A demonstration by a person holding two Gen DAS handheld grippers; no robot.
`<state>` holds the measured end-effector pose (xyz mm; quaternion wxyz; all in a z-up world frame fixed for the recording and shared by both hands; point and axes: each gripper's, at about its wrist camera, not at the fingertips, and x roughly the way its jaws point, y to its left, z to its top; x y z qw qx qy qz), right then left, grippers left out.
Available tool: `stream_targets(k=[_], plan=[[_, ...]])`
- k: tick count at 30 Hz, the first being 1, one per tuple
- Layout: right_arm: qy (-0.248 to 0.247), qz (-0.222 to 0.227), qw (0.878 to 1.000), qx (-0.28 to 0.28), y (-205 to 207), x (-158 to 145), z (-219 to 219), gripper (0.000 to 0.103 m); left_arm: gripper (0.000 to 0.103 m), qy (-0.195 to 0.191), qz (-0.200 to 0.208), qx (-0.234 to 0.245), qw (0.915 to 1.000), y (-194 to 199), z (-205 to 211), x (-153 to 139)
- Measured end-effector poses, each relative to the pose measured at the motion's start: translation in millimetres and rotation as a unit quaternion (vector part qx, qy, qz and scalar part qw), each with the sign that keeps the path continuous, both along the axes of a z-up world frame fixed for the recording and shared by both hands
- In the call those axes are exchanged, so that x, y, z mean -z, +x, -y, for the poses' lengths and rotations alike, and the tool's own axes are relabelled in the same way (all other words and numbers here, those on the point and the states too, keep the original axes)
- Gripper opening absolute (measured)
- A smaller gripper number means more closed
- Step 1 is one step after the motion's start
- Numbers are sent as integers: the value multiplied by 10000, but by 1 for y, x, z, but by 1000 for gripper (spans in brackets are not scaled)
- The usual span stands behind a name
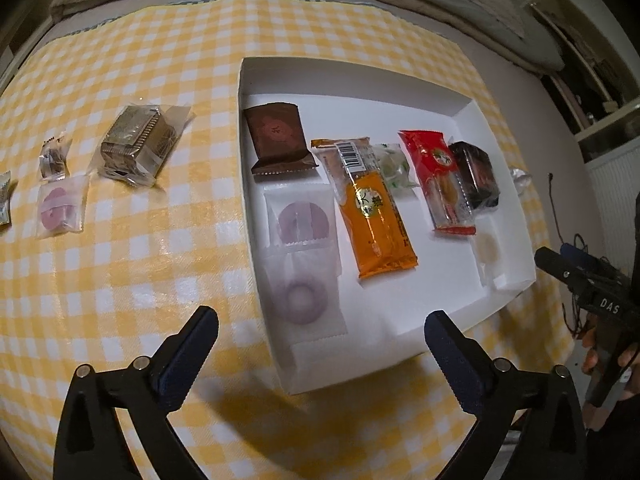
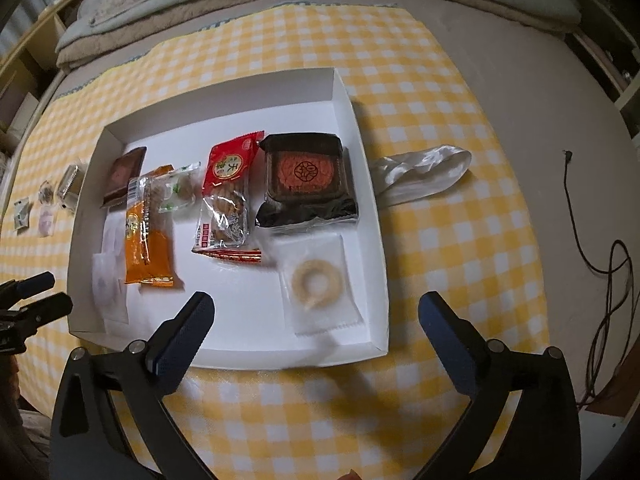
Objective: Organize snacks
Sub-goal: 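Withdraw both grippers from the tray toward the remaining snacks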
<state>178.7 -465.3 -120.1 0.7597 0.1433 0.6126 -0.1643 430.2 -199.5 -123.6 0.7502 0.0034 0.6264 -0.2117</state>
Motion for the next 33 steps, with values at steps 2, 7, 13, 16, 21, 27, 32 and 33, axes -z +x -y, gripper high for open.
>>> stream_targets(k=[2, 7, 13, 16, 21, 27, 32, 33], plan=[[36, 40, 10000, 13, -2, -1, 0, 103, 103, 4, 1, -4, 10000, -2, -3, -2], [22, 47, 9999, -113, -7, -4, -11, 103, 103, 28, 57, -22, 10000, -6, -9, -8], [0, 163, 9996, -224, -10, -15, -30, 103, 103, -2, 172, -73, 9998, -11, -22, -21], [-18, 268, 9993, -259, -9, -21, -41, 103, 103, -4, 251, -124, 9996, -12, -33, -29], [21, 359, 9987, -363, -1, -25, -60, 103, 103, -24, 434, -241, 9988, -15, -57, -46], [-191, 810, 9958, -392, 13, -42, -82, 103, 103, -13, 865, -428, 9953, -20, -94, -72], [-233, 1081, 9923, -557, 31, -54, -106, 103, 103, 23, 1186, -618, 9910, -30, -126, -92], [-226, 1117, 9917, -588, 35, -55, -111, 103, 103, 32, 1228, -645, 9903, -31, -131, -95]])
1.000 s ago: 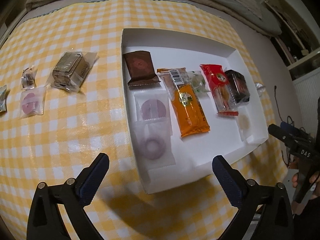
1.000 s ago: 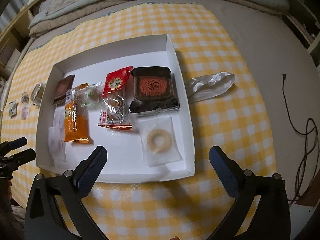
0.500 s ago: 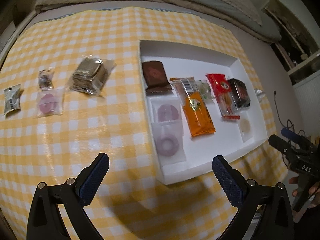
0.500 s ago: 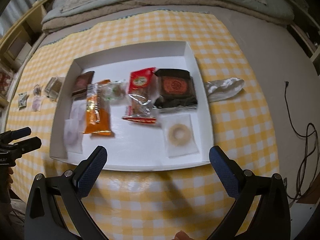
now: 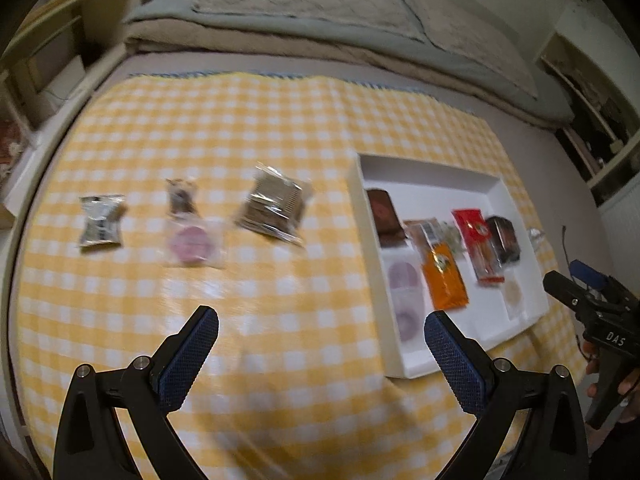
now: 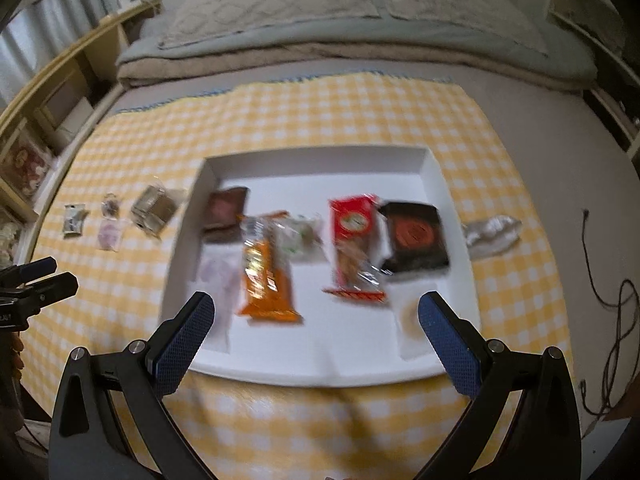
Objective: Organize snacks
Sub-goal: 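Withdraw both grippers from the tray toward the remaining snacks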
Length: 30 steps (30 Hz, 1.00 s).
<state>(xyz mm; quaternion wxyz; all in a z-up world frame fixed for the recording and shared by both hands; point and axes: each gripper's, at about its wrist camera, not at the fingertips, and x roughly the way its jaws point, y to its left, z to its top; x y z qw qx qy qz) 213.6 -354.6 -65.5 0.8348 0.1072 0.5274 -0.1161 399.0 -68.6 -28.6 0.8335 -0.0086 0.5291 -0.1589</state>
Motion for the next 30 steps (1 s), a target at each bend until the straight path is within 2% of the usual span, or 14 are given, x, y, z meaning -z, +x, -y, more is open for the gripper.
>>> stream_targets(k=[7, 17, 24, 30], plan=[[-35, 386, 9988, -284, 29, -9, -40, 103, 103, 34, 450, -287, 9986, -11, -43, -21], [31, 805, 9955, -497, 69, -9, -87, 103, 103, 17, 1172, -677, 9908, -28, -96, -42], [206, 1179, 9911, -587, 97, -4, -116, 103, 103, 209, 1591, -887, 9831, -29, -121, -38], [320, 1320, 9886, -648, 120, 15, -144, 103, 103, 319, 1787, -1084, 9774, -16, -138, -23]])
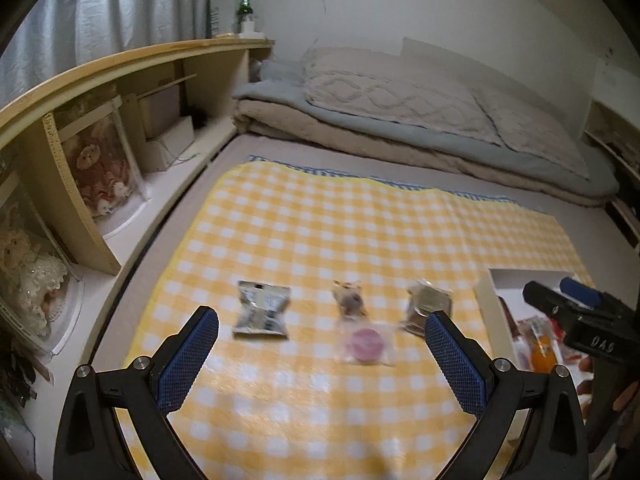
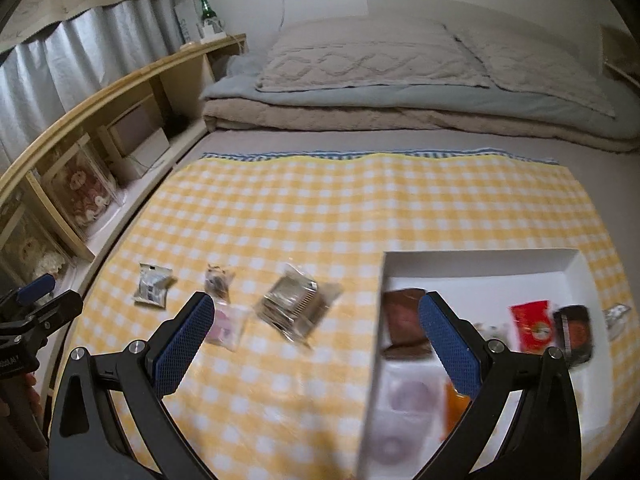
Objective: Organize snacks
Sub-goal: 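Withdraw both grippers from the tray toward the remaining snacks, then grasp the silver-white wrapped packet with the left gripper while the right grasps the pink-disc packet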
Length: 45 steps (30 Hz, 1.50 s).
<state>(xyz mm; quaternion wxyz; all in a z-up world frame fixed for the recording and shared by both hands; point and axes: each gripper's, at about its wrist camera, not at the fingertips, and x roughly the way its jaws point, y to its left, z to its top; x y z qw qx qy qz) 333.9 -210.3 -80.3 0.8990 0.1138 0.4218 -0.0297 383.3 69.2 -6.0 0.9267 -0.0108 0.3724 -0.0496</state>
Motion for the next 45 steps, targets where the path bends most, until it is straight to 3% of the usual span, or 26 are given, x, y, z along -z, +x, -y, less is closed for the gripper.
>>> stream_targets(k=[6, 12, 21, 26, 32, 40, 45], plan=[[57, 56, 10000, 17, 21, 27, -25, 103, 103, 292, 129, -165, 9994, 16, -19, 21], [329, -94, 9991, -258, 45, 51, -53, 103, 103, 267, -228, -390, 9986, 50, -36, 52], [854, -840, 9913, -544, 63, 113, -101, 103, 103, 463, -613, -584, 9953, 104, -34, 81], [1177, -1260, 9847, -255, 66, 142, -103, 100, 89, 587, -849, -640, 9926, 137, -20, 101], [1008, -1153, 9869, -501, 73, 145, -111, 95, 87, 921, -1031, -465, 9893, 166, 0, 124], [606, -1408, 9870, -476, 86, 151, -129, 95, 87, 1370, -1239, -558, 9812, 189, 7, 150], [255, -1423, 9886, -416, 86, 153, -136, 81, 80, 1394, -1364, -663, 9786, 194, 1, 161]])
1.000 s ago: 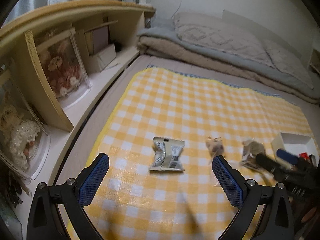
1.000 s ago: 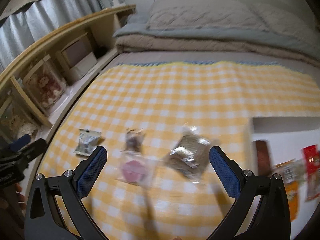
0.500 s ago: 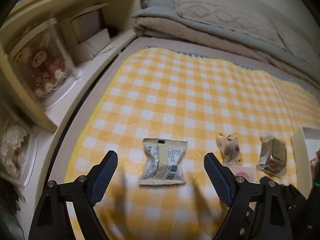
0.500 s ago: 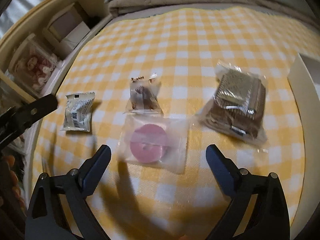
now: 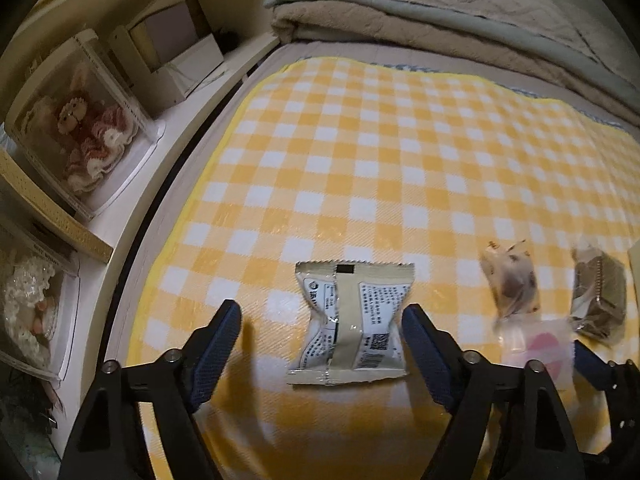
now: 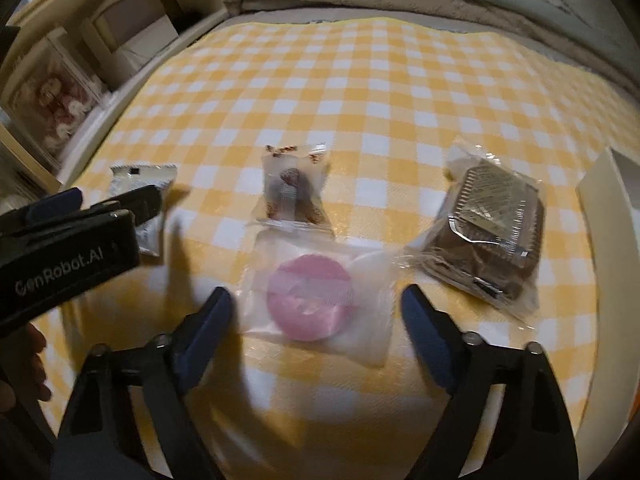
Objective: Organize snacks
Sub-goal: 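Grasp the silver-white wrapped packet with the left gripper while the right grasps the pink-disc packet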
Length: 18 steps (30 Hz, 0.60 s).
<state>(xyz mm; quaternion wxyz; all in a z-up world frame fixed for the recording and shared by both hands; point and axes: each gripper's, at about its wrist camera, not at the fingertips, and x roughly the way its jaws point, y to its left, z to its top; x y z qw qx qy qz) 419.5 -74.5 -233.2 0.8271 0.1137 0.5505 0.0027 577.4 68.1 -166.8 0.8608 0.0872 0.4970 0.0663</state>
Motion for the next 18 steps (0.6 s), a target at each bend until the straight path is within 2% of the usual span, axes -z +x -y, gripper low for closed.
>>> stream_targets(k=[1, 2, 4, 5, 6, 8, 10, 13, 18], plan=[[1, 7, 10000, -28, -1, 0, 1, 79, 80, -15, -5, 12, 10000, 0, 0, 1], [-88, 32, 10000, -5, -3, -1, 2, 65, 80, -29, -14, 56, 10000, 2, 2, 3], [29, 35, 10000, 59, -7, -2, 8, 59, 76, -42, -51, 109, 9999, 2, 3, 4], [104, 22, 9999, 66, -7, -3, 10, 51, 68, -56, -75, 118, 9999, 4, 3, 6], [144, 31, 9998, 97, -9, -5, 15, 48, 63, -75, -94, 115, 9999, 2, 2, 7], [254, 17, 9996, 155, -10, -8, 22, 42, 46, -157, -161, 101, 9997, 4, 3, 10], [308, 27, 9994, 175, -11, -9, 26, 36, 44, -173, -213, 103, 9996, 5, 4, 10], [502, 86, 9986, 169, -14, -8, 33, 33, 41, -161, -185, 140, 9996, 5, 5, 7], [775, 398, 9961, 141, -26, -13, 46, 23, 41, -221, -99, 46, 9997, 2, -2, 0]])
